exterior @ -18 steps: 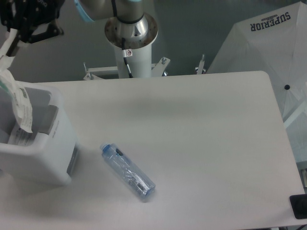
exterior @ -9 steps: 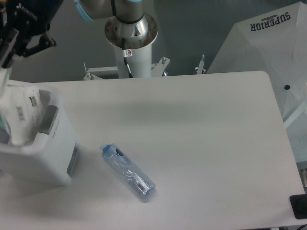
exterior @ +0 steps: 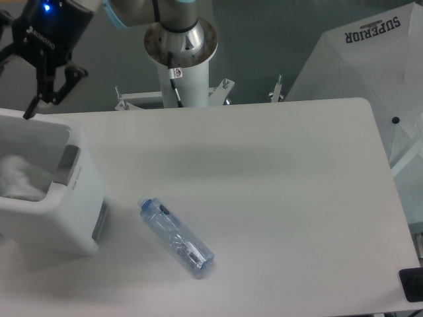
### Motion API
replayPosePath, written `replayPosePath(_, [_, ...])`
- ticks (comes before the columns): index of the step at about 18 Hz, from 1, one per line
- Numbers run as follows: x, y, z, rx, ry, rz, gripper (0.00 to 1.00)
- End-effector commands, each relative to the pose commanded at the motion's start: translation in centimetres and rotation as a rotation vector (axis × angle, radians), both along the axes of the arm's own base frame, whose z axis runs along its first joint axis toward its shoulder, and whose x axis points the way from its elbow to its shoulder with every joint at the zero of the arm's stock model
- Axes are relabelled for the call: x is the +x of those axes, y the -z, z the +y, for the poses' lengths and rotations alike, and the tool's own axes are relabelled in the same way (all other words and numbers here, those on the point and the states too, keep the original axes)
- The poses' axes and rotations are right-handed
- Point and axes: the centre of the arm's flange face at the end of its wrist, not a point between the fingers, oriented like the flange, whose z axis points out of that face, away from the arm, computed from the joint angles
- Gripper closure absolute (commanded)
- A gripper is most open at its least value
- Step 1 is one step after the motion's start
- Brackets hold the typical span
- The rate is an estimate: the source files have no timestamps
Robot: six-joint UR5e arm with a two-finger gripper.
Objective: Place the trash in the trash can
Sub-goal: 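Move the open gripper over the clear water bottle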
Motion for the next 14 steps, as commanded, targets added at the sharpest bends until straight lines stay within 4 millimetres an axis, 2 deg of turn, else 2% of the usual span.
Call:
replayPosePath(3, [-4.9,1.9,-0.4,-0.034,-0.079,-0.016,0.02])
replayPosePath(8, [-12.7,5.1,-2.0,-0.078,-0.205,-0.066,0.0])
replayPosePath(10, [-15.4,7.5,-2.1,-0.116,-0.24,-0.085,0.0])
replayPosePath(14, [-18.7,13.5,-1.2,-0.285,-0.312,-0.048,0.0])
